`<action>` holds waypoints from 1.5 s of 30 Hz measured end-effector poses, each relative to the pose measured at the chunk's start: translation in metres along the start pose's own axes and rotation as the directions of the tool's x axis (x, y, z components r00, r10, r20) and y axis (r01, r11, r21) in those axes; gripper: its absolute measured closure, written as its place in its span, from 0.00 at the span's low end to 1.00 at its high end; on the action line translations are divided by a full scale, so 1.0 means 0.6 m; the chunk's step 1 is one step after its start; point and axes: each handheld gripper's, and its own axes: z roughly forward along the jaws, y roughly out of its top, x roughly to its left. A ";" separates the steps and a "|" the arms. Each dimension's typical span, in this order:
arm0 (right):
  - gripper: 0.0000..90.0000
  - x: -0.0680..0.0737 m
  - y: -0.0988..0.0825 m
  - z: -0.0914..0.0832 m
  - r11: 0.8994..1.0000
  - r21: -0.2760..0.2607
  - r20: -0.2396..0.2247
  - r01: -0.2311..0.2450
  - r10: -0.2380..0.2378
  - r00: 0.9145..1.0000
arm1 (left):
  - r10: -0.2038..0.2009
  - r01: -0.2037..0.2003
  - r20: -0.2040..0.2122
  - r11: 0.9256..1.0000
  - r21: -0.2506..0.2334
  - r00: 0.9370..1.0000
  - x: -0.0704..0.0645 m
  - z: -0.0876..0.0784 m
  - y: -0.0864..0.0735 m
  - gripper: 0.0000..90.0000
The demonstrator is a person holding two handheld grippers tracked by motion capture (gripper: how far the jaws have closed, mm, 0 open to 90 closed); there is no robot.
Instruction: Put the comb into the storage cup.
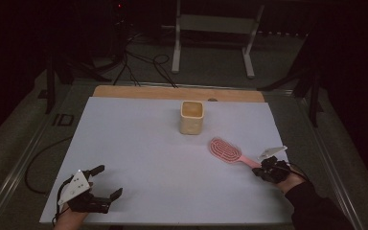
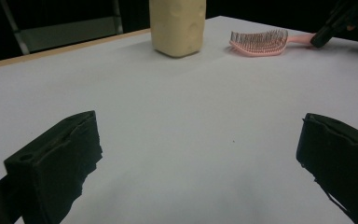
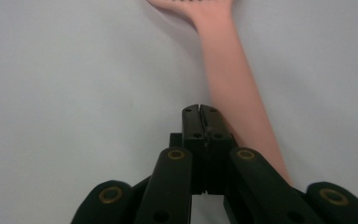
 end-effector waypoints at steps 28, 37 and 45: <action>0.64 -0.002 0.096 -0.055 0.961 0.027 -0.094 0.277 -0.273 0.957 | 0.006 -0.006 -0.004 1.000 -0.003 1.000 -0.001 -0.001 0.001 0.00; 0.24 -0.010 0.109 -0.036 0.963 0.067 -0.116 0.262 -0.253 0.960 | 0.007 -0.007 -0.004 1.000 -0.002 1.000 -0.001 -0.001 0.001 0.00; 0.10 -0.021 0.120 -0.011 0.970 0.103 -0.166 0.220 -0.201 0.965 | 0.006 -0.006 -0.005 1.000 -0.001 1.000 -0.001 -0.001 0.001 0.00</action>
